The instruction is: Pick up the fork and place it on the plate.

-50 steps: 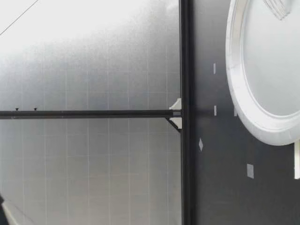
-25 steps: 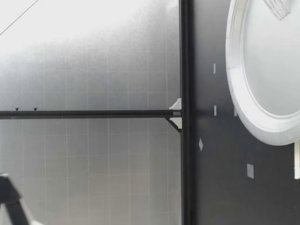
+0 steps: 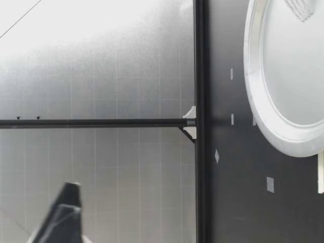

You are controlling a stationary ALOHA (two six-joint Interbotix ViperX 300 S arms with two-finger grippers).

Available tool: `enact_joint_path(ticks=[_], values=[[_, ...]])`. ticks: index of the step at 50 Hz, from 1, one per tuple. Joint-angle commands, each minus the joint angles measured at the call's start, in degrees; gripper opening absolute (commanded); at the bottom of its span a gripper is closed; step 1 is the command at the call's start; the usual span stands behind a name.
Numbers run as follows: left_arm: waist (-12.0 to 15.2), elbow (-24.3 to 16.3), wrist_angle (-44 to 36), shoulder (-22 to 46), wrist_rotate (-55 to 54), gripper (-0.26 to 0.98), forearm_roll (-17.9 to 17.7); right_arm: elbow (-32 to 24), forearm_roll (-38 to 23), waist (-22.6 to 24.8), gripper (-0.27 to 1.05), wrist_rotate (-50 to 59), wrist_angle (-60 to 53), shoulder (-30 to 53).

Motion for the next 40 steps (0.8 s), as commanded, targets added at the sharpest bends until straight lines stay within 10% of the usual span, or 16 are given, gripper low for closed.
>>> enact_joint_path(ticks=[1, 40], values=[[0.53, 1.14, -1.76, -0.26, -0.09, 0.66, -2.64, 0.44, -0.18, 0.44, 0.53, -0.18, -1.41, -3.16], [0.79, 1.14, -3.16, 9.67, -1.32, 0.66, -6.24, 8.17, -0.18, 0.35, 0.53, 0.53, 0.09, -11.43]])
